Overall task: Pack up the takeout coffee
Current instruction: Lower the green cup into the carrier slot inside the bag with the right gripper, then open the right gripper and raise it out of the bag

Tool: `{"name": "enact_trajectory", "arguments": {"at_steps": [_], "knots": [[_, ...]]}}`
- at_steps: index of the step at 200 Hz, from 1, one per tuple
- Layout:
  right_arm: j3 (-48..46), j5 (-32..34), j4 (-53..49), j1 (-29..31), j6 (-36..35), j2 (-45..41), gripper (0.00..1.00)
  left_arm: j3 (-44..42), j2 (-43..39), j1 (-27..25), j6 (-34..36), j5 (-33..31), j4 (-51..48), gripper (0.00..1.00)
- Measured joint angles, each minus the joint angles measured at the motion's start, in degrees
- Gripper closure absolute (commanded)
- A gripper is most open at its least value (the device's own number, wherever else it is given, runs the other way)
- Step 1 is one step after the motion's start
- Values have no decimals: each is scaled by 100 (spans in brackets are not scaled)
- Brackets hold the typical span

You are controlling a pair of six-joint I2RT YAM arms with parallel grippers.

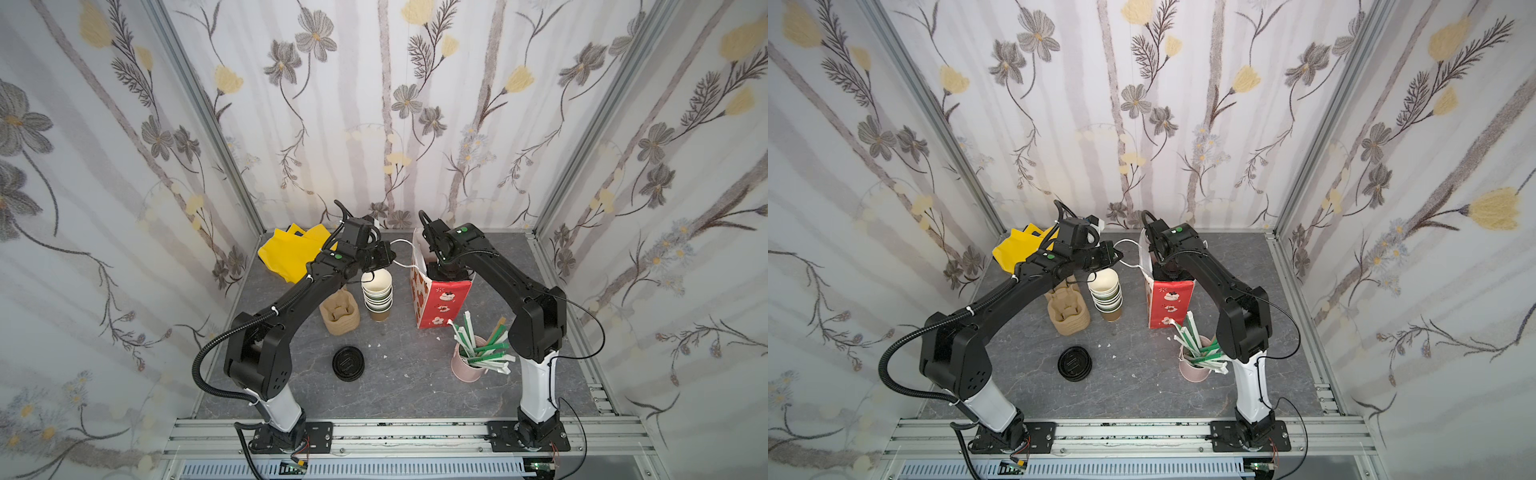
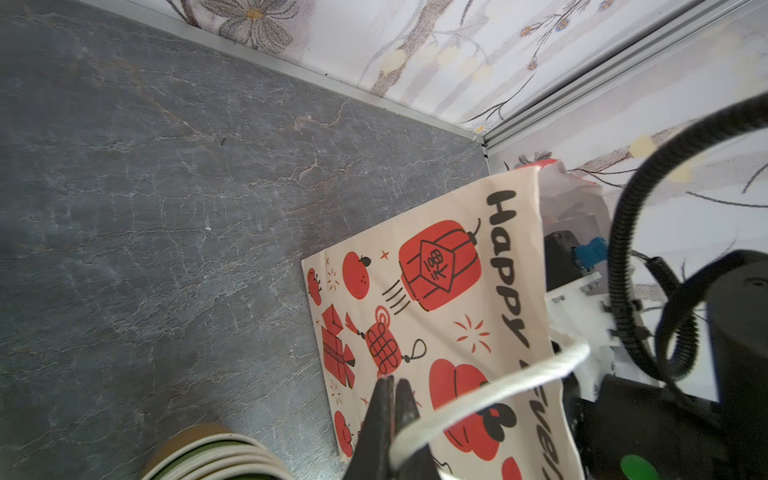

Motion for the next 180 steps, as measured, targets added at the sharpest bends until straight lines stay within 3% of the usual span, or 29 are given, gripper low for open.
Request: {"name": "enact_trajectory", "arguments": {"at_steps": [74,180], "knots": [[-616,122,293,-144,149,-249,17,-107,-168,57,70,-431,-219,100],[-629,229,605,-142,393,-619,17,-105,-363,83,131,-588,-293,100]]}}
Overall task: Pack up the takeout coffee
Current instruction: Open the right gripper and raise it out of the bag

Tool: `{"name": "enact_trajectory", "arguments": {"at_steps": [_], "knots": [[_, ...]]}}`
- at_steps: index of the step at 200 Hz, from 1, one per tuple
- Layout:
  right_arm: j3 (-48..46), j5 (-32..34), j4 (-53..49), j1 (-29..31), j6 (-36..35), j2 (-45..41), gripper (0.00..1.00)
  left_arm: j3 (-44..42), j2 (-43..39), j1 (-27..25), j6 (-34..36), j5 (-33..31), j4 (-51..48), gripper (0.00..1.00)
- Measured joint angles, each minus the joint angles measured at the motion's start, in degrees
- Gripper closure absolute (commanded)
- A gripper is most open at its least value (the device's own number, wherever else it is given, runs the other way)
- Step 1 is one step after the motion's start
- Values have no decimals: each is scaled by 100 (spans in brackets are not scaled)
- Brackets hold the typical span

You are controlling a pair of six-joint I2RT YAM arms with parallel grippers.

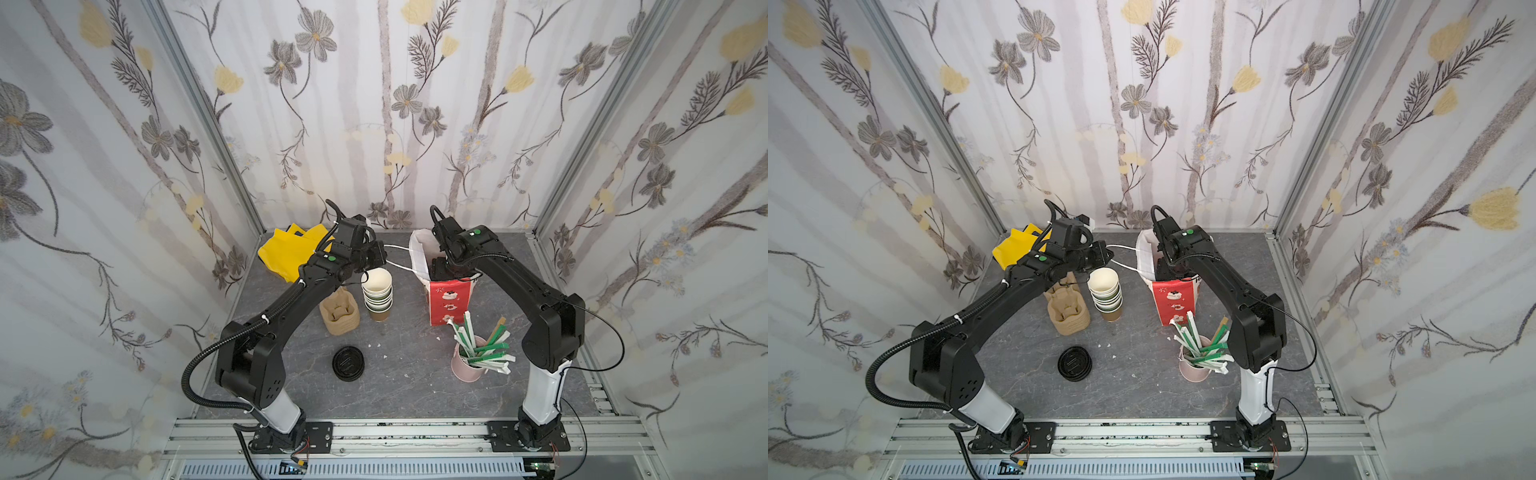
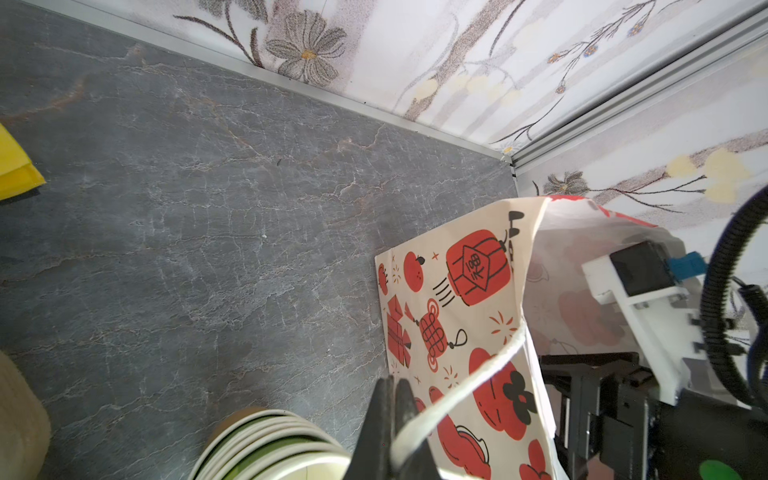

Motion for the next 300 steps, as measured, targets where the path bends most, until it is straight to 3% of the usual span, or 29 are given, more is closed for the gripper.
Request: {"name": "enact_trajectory", "arguments": {"at_steps": [85,202,300], "knots": [[127,74,125,234,144,125,17,544,72,-129,61,264,-61,100],[415,138,317,487,-385,142,30,946,197,-240,31,494,-68,100],[369,15,483,535,-546,-61,26,1027,186,-275,28,595,-70,100]]}}
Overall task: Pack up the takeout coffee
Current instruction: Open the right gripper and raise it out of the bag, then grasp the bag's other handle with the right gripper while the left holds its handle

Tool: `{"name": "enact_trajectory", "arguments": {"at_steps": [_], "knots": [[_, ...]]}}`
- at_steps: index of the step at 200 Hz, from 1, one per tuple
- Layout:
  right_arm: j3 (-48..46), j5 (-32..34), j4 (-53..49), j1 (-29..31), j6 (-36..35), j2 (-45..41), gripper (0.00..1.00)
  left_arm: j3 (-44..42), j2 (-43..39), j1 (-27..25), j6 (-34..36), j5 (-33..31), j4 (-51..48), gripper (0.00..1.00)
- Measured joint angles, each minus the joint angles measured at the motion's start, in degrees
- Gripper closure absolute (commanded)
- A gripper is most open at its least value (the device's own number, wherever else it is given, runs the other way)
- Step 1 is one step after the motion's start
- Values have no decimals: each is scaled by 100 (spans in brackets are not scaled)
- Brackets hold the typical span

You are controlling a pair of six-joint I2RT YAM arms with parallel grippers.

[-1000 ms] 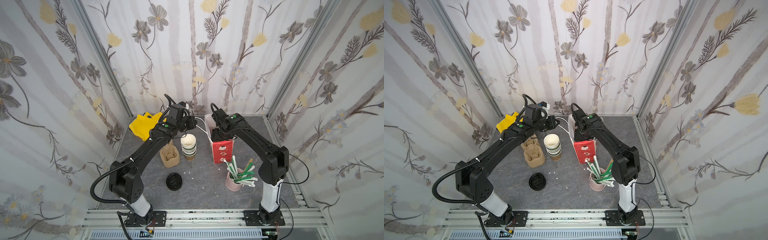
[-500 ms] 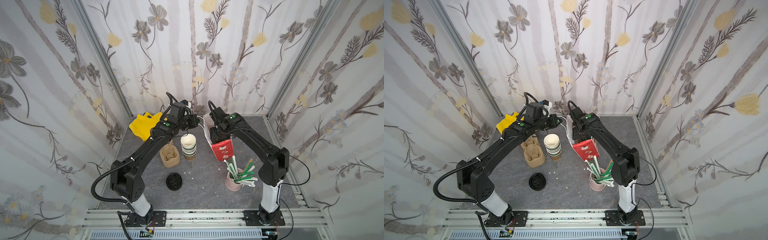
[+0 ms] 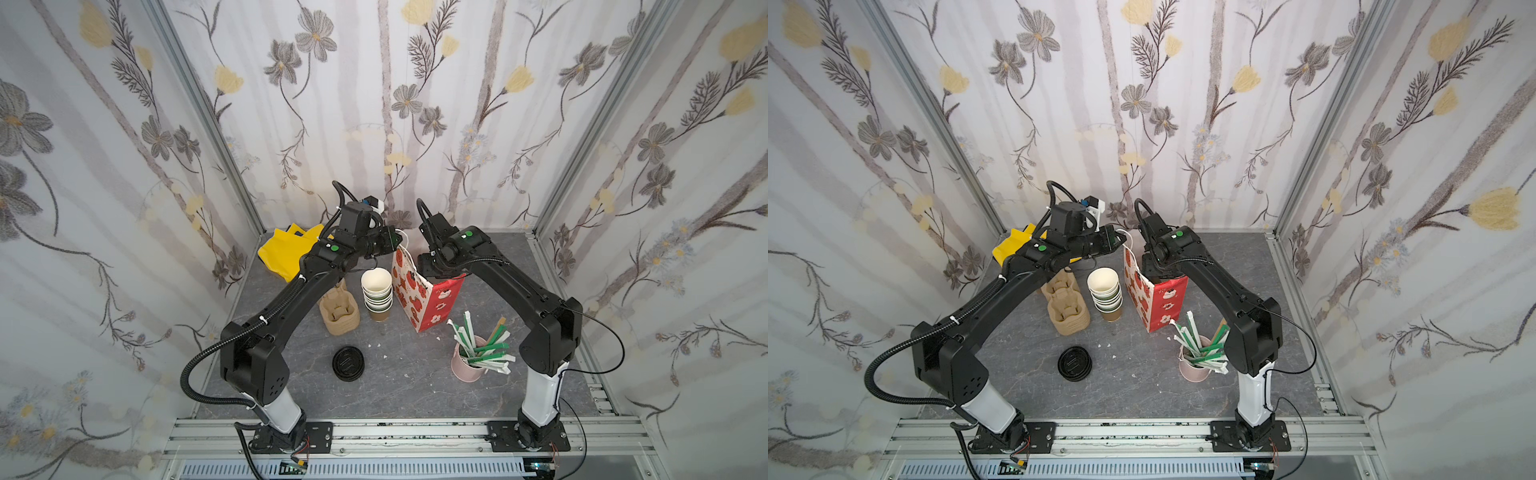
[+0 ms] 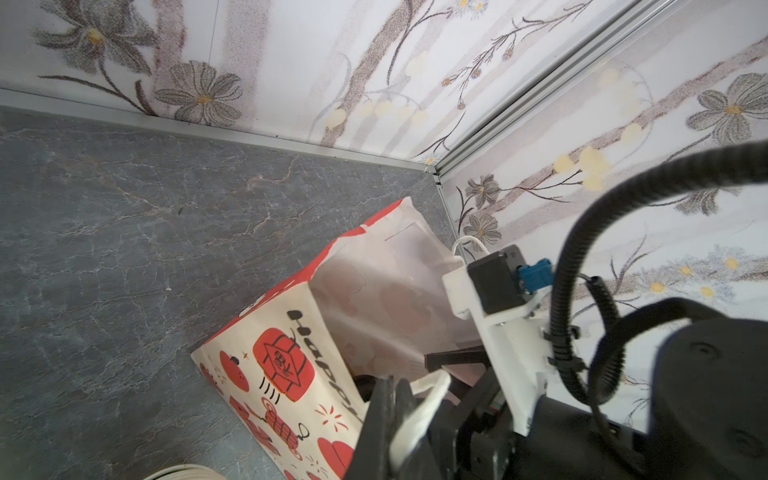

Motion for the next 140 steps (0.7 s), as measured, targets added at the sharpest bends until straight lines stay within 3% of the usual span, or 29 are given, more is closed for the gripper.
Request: {"name": "enact_trajectory", "arguments": {"at_steps": [88,124,140], "knots": [[868,85,22,13,-17,-472,26,-289,-13,0,-13,-61,-2,100],[831,227,444,0,-118,-957,32,-297,-37,11,-13,-181,-2,100],[597,457,586,-50,-173,-1143,35,-297,-42,11,-13,-256,-2,87]]}}
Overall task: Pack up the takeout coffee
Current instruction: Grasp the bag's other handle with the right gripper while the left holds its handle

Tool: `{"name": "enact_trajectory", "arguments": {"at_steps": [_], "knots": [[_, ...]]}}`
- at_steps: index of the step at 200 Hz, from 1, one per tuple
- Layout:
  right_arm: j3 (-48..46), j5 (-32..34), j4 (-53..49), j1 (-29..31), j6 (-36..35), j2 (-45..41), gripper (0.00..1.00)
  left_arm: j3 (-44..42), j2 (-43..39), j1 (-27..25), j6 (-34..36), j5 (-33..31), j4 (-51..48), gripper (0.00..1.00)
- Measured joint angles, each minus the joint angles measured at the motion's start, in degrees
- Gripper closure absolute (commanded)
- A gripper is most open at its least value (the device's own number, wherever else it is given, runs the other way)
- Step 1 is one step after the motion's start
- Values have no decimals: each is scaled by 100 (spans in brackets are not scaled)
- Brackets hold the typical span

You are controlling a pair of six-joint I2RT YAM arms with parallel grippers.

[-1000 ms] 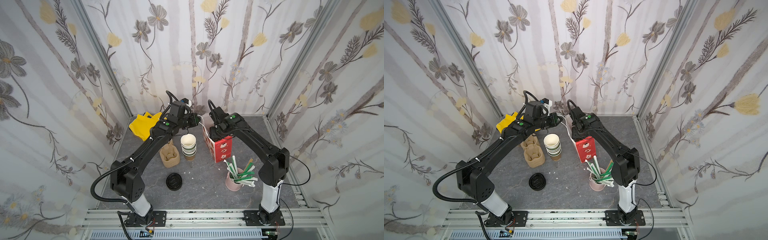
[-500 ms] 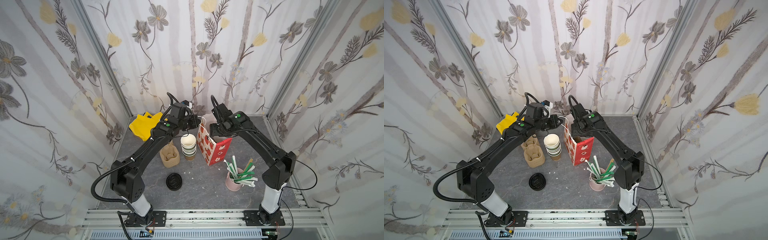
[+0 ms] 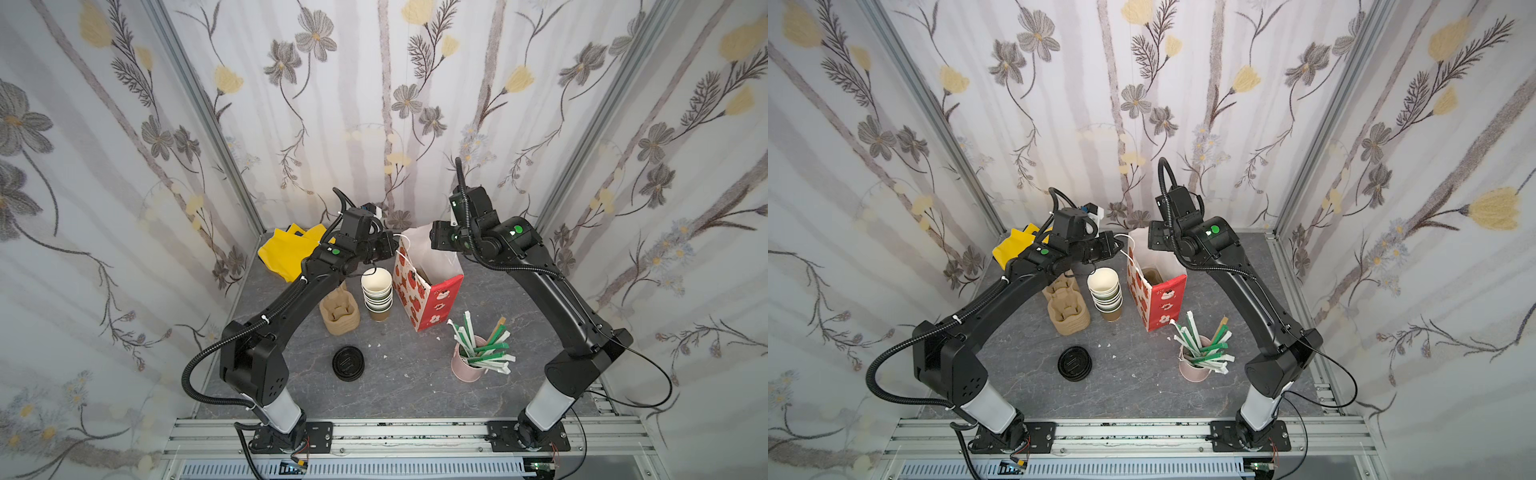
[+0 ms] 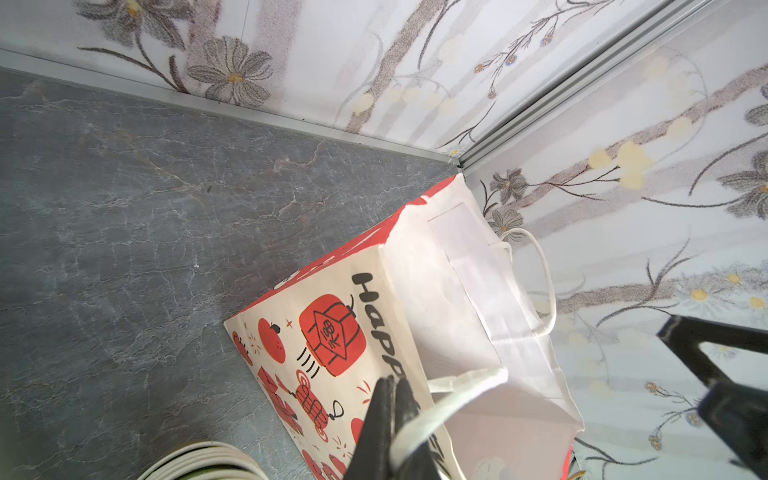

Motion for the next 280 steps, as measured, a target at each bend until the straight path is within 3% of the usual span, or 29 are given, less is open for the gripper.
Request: {"name": "enact_trajectory", "arguments": {"at_steps": [50,117,162,193,234,280], "knots": [[-354,352,-234,-190,-39,243,35,0,-98,11,-24,-201,0,62],[-595,273,-350,-243,-13,522,44,-46,-356,17,-28,-407,2,46],[-678,249,-262,-293,9,675,60,-221,-678,22,-42,-669,0,44],[-916,238,-125,-295,9,597,78,-378,-955,74,-157,-892,0,44],[-1362,227,-70,-297,7,177,88,-693,-1381,210,-382,-1290,0,44],[-1967,267,9,-302,55,-308,88,-977,-1762,302,-610,-1609,-2,44]]}}
